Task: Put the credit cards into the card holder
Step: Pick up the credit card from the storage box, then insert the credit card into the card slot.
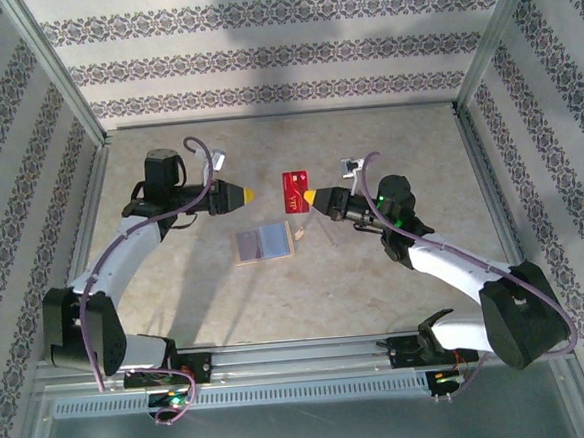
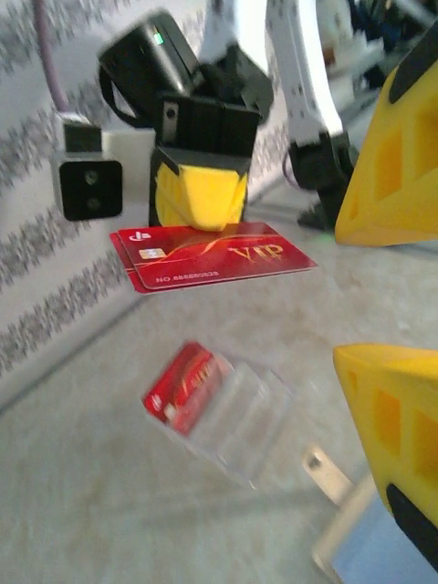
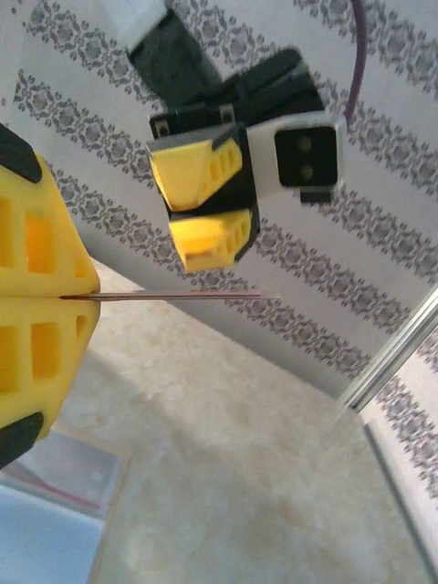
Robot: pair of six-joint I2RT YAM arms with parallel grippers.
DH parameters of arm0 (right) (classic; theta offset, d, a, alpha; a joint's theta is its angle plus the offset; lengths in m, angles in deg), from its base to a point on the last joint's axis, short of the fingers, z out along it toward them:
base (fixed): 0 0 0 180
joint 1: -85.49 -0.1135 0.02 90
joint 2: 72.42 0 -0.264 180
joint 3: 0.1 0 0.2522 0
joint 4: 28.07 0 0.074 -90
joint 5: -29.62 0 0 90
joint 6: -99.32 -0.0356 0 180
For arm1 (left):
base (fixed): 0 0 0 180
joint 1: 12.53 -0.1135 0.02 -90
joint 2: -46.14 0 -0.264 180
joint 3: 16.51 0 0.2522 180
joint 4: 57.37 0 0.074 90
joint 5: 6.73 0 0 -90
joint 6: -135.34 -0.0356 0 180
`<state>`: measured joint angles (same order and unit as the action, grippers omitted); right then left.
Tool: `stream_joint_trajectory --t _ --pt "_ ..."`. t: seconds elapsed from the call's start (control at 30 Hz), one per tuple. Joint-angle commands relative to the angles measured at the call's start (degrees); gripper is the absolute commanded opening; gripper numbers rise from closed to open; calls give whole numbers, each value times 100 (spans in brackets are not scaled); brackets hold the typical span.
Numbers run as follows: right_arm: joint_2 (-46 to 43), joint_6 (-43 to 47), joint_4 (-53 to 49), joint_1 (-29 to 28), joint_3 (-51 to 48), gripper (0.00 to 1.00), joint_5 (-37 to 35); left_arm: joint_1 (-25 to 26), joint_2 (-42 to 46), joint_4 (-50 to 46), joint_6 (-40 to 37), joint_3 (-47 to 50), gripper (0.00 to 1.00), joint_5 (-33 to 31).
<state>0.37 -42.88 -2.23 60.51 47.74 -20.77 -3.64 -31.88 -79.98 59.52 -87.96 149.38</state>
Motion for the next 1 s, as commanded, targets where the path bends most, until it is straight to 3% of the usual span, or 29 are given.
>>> stream_joint_trajectory --t 0.0,0.23,0.3,0.43,0.7,0.97 --pt "276 -32 -293 -200 -117 0 -139 -64 135 -2251 -1821 -66 27 -1202" --pt "970 -188 -408 -742 -3 0 -368 -64 -234 -2388 -2580 134 0 -2346" --pt "1149 -115 -909 -869 155 0 -518 -67 -482 -2514 -2738 25 0 -2502" --pt "1681 -397 -643 -925 218 0 -417 -62 -1347 -3211 -3067 -415 0 -2848" --pt "2444 -598 -424 -1113 435 0 -177 3 -1536 -3049 -3207 -277 0 -2794" --pt "2975 -721 -200 -1150 589 0 -78 202 -1690 -2826 -3788 -214 0 -3937"
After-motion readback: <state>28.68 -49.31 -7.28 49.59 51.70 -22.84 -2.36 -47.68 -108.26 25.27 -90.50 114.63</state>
